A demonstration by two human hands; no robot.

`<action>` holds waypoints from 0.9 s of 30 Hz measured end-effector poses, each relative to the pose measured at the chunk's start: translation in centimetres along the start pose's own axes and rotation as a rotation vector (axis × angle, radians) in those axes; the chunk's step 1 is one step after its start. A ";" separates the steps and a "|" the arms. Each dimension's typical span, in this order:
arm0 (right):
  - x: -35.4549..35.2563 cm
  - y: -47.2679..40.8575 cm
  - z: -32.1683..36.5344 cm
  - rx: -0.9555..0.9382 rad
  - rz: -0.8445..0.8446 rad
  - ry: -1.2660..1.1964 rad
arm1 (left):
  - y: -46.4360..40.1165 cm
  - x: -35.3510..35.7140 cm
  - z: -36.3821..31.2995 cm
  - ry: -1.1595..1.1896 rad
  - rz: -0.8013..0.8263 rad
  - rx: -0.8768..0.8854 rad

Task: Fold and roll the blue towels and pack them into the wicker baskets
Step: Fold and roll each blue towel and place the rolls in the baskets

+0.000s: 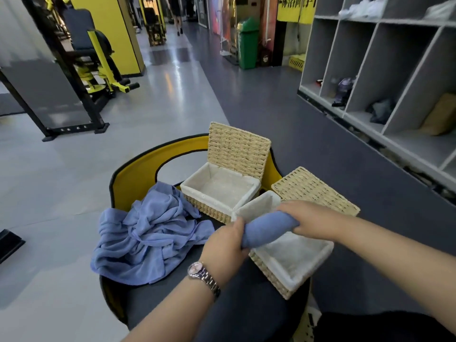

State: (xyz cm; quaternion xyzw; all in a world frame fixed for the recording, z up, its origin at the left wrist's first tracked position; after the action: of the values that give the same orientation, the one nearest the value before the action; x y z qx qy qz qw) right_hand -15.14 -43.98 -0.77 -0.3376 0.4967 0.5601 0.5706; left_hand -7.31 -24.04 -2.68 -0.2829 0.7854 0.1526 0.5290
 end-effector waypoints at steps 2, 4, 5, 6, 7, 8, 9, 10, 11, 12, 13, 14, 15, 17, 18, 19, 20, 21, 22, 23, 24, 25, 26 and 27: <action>-1.3 -1.7 -2.0 0.026 -0.002 -0.002 | -3.3 -0.1 -1.0 0.001 0.038 -0.012; -1.7 -3.8 -3.0 0.010 0.015 0.022 | -5.8 0.1 -1.3 -0.023 0.096 -0.045; -1.6 -5.0 -3.2 0.000 0.027 0.052 | -6.7 0.4 -1.1 -0.038 0.122 -0.059; -1.0 -6.2 -3.6 -0.005 0.029 0.082 | -7.5 0.8 -0.9 -0.056 0.139 -0.066; -0.5 -7.2 -3.9 -0.012 0.018 0.116 | -8.2 1.2 -0.6 -0.077 0.155 -0.070; 0.2 -8.1 -4.3 -0.029 -0.002 0.148 | -8.8 1.6 -0.3 -0.100 0.169 -0.075; 0.9 -8.9 -4.5 -0.043 -0.019 0.181 | -9.4 2.0 0.0 -0.125 0.184 -0.082; 1.4 -9.3 -4.6 -0.050 -0.031 0.193 | -9.9 2.4 0.3 -0.156 0.199 -0.090; 1.7 -9.6 -4.5 -0.058 -0.038 0.203 | -10.4 2.7 0.4 -0.195 0.216 -0.096; 2.1 -9.8 -4.5 -0.069 -0.042 0.212 | -10.7 3.2 0.3 -0.253 0.225 -0.093; 2.6 -9.9 -4.3 -0.068 -0.023 0.247 | -11.1 3.7 0.1 -0.325 0.228 -0.078; 3.0 -9.9 -4.0 -0.076 -0.008 0.299 | -11.2 4.2 -0.1 -0.397 0.233 -0.056; 3.4 -10.0 -3.8 -0.091 -0.007 0.363 | -11.3 4.7 -0.3 -0.445 0.239 -0.041; 3.5 -10.1 -3.2 -0.112 -0.009 0.445 | -11.1 5.3 -0.6 -0.470 0.234 -0.021; 3.3 -10.0 -3.0 -0.120 -0.011 0.457 | -11.1 5.4 -0.7 -0.462 0.215 -0.013; 3.1 -9.9 -3.1 -0.124 0.002 0.451 | -10.8 5.3 -0.7 -0.439 0.184 -0.011; 2.9 -9.7 -3.2 -0.142 0.006 0.446 | -10.3 4.9 -0.7 -0.418 0.150 -0.015; 2.8 -9.4 -3.3 -0.187 -0.010 0.461 | -9.9 4.6 -0.7 -0.406 0.114 -0.019; 2.7 -9.0 -3.4 -0.228 -0.049 0.474 | -9.5 4.3 -0.6 -0.419 0.066 -0.020; 2.7 -8.7 -3.5 -0.254 -0.081 0.483 | -9.2 4.0 -0.6 -0.450 0.025 -0.029; 2.6 -8.5 -3.5 -0.253 -0.085 0.473 | -9.0 3.6 -0.5 -0.478 -0.001 -0.049; 2.8 -8.4 -3.6 -0.237 -0.076 0.452 | -8.8 3.3 -0.4 -0.481 -0.007 -0.071; 3.0 -8.4 -3.4 -0.215 -0.080 0.459 | -8.9 3.5 -0.2 -0.467 0.018 -0.098; 3.4 -8.7 -3.5 -0.180 -0.071 0.487 | -9.1 3.8 0.1 -0.457 0.080 -0.132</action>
State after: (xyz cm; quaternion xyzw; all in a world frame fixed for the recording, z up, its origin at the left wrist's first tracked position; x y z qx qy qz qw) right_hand -7.70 -47.46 -6.45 -0.5292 0.5556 0.4837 0.4211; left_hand -2.81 -32.29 -5.66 -0.2437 0.6442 0.2843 0.6669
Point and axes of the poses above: each hand's wrist, its own y-axis away from the middle knuckle, its own x-axis out of the palm, z = x × y, the point moved 3 cm from there along -y, towards the middle knuckle, and after that the axes turned 1 degree about y, right-handed, at the moved point
